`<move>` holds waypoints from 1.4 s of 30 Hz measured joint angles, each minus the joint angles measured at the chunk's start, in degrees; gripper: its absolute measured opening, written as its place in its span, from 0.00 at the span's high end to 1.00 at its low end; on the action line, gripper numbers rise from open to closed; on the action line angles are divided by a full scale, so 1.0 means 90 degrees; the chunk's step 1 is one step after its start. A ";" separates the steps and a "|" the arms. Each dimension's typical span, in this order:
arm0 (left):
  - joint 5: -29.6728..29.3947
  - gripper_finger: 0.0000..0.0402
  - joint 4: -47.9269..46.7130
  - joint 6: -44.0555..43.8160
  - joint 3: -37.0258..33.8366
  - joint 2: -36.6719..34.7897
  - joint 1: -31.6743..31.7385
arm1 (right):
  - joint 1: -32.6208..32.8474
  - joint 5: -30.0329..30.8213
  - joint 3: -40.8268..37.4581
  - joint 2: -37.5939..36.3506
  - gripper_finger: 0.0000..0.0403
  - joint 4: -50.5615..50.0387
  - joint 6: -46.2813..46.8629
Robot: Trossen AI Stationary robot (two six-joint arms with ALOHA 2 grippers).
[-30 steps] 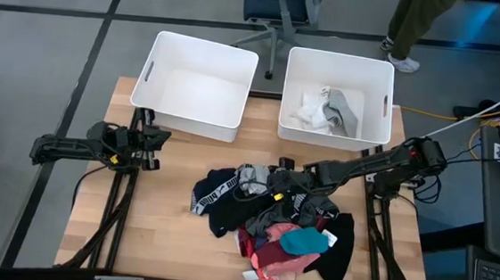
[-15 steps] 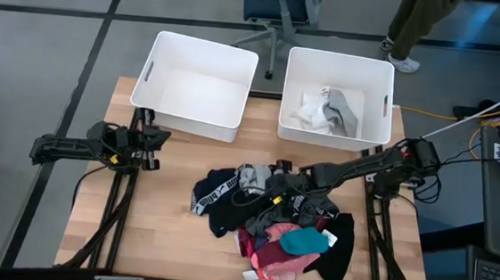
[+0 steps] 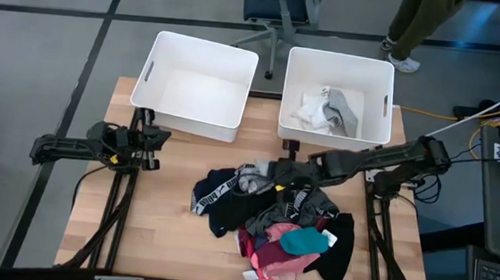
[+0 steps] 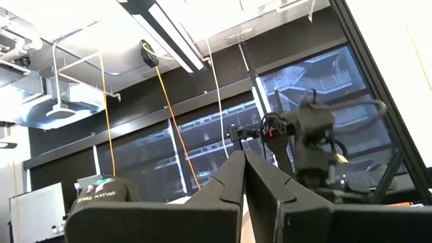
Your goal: Sort clothes
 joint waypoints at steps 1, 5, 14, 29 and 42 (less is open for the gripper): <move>-0.0001 0.99 0.0000 -0.0002 0.0002 -0.0002 0.0000 | 0.0000 0.0163 0.0155 -0.0002 0.99 -0.0172 -0.0015; -0.0001 0.99 0.0004 -0.0001 0.0002 -0.0002 -0.0001 | 0.0000 0.0746 0.0730 -0.0070 0.98 -0.0776 -0.0142; 0.0000 0.99 -0.0006 -0.0002 0.0002 0.0002 0.0000 | -0.0007 0.1831 0.1568 -0.0498 0.98 -0.1467 -0.0373; -0.0020 0.99 0.0005 -0.0002 0.0004 0.0005 -0.0001 | -0.1223 0.3050 0.1649 -0.1927 0.98 -0.1492 -0.0792; -0.0020 0.99 0.0005 -0.0002 0.0004 0.0005 0.0000 | -0.3177 0.1890 0.1331 -0.2013 0.98 -0.1476 -0.0779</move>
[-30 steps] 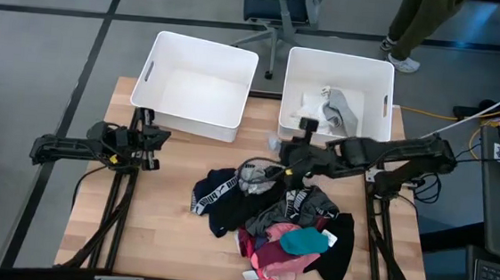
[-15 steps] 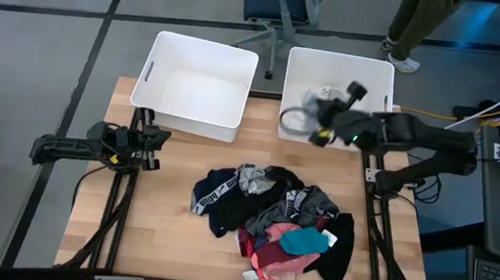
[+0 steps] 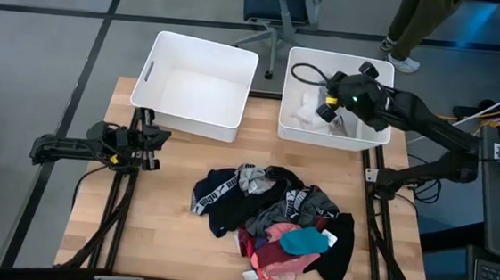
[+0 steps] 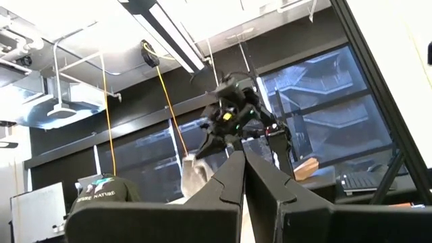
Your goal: Sort clothes
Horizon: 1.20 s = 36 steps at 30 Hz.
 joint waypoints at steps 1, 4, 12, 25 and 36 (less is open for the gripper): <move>0.0000 0.99 -0.0002 0.0000 0.0000 0.0000 0.0000 | -0.0109 -0.0063 -0.0096 0.0000 0.98 0.0028 0.0001; 0.0000 0.99 0.0000 0.0002 0.0000 0.0000 -0.0001 | -0.0389 -0.0137 -0.0380 0.0000 0.98 0.0087 0.0126; 0.0000 0.99 -0.0002 0.0020 0.0000 0.0000 0.0000 | -0.0756 -0.0140 -0.0849 0.0002 0.96 0.0542 0.0671; 0.0001 0.99 -0.0002 0.0019 0.0000 0.0000 -0.0001 | -0.0745 -0.1771 -0.0806 0.0000 0.46 0.0508 0.0902; 0.0000 0.99 -0.0002 0.0015 0.0000 -0.0001 -0.0001 | 0.0869 -0.3773 -0.1183 0.0235 0.36 0.1347 0.1011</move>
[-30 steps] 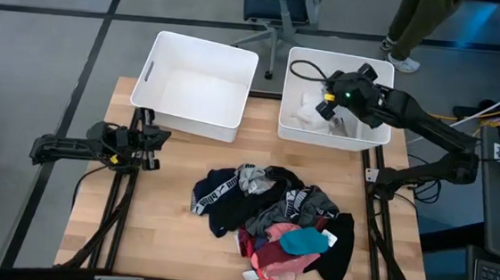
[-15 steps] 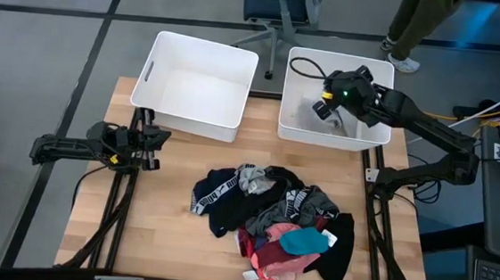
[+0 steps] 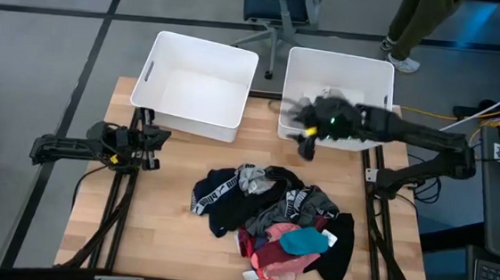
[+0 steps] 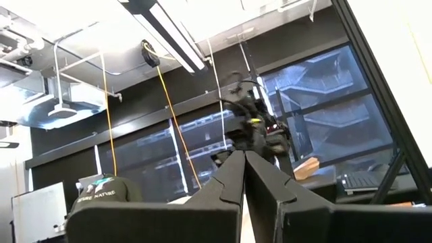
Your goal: Sort clothes
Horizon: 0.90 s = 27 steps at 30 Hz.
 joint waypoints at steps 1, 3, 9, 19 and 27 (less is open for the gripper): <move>0.0003 0.99 0.0001 0.0000 0.0000 -0.0001 0.0001 | 0.0182 0.0019 -0.0078 0.0026 0.36 0.0239 -0.0003; -0.0002 0.99 -0.0005 -0.0015 -0.0002 -0.0001 -0.0001 | 0.0450 0.0063 -0.0206 0.0117 0.36 0.0492 -0.0007; -0.0023 0.99 -0.0003 0.0005 -0.0002 0.0001 0.0000 | 0.0949 0.0707 -0.0279 0.0516 0.36 0.0936 -0.0011; -0.0024 0.99 0.0000 -0.0011 -0.0002 0.0001 -0.0001 | 0.1159 0.0484 -0.0279 0.1748 0.36 0.1211 -0.0183; -0.0025 0.99 0.0000 0.0004 -0.0002 0.0001 0.0000 | 0.1140 0.0077 -0.0282 0.2771 0.36 0.1549 -0.0515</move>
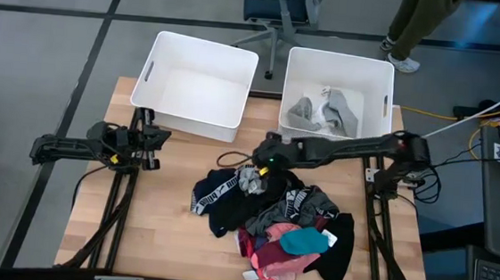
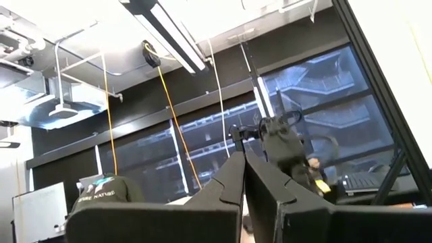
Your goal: Sort clothes
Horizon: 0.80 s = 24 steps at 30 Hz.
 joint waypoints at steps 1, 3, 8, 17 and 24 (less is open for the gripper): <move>0.0001 0.99 -0.0006 0.0001 0.0000 0.0000 0.0001 | 0.0000 -0.0072 0.0000 0.0086 0.36 0.0055 -0.0051; -0.0001 0.99 0.0000 -0.0001 0.0000 0.0000 0.0000 | 0.0000 -0.0197 0.0000 0.0264 0.36 0.0150 -0.0158; 0.0001 0.99 -0.0005 0.0001 0.0000 0.0000 0.0001 | -0.0002 -0.0458 -0.0002 0.0652 0.36 0.0366 -0.0186; -0.0002 0.99 -0.0004 0.0001 0.0000 0.0000 0.0000 | -0.0005 -0.0432 -0.0002 0.1018 0.36 0.0415 -0.0189; -0.0001 0.99 -0.0005 0.0001 0.0000 0.0000 0.0001 | -0.0002 -0.0378 -0.0002 0.1017 0.51 0.0438 -0.0262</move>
